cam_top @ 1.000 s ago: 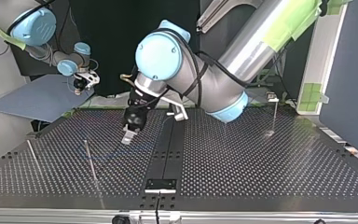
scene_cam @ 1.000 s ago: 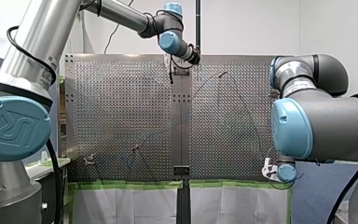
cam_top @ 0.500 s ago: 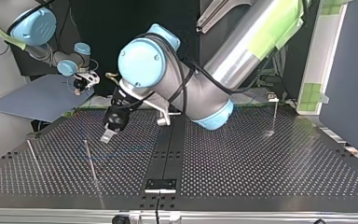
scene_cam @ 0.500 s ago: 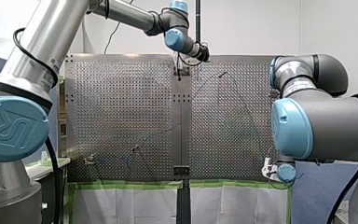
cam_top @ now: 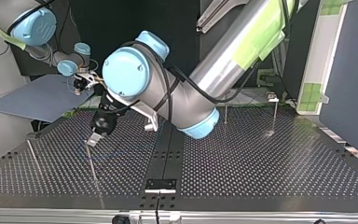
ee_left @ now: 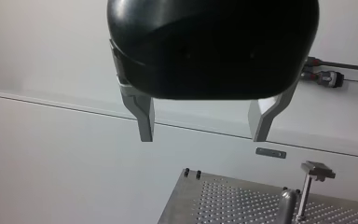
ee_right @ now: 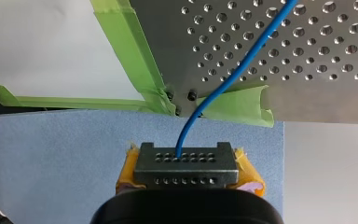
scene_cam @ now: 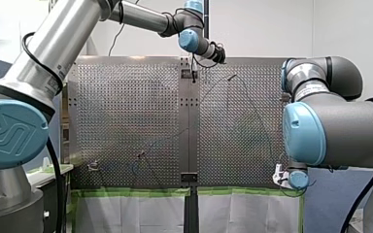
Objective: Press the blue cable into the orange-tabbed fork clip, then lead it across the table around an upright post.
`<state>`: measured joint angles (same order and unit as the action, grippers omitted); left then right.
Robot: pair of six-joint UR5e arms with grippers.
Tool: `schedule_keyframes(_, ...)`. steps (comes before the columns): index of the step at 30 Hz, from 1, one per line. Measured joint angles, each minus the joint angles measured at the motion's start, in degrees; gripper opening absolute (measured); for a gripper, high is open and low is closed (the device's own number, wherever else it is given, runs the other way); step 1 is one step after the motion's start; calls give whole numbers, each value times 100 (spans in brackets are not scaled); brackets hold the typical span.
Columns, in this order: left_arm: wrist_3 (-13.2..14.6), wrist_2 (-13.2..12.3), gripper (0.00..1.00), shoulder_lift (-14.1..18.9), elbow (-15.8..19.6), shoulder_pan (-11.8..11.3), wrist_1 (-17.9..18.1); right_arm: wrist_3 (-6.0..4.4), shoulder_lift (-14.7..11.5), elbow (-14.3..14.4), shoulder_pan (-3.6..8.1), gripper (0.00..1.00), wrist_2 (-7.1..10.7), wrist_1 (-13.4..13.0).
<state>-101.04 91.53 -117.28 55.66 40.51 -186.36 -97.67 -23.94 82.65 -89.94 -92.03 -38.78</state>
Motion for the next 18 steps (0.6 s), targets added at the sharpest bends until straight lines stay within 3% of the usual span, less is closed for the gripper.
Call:
schedule_keyframes(8,265,73,100,-376,-415,131,-351,-27,0,-1,5,0,7,1)
schedule_keyframes(18,378,115,100,-842,-891,163,-714,-43,4,0,6,0,9,1)
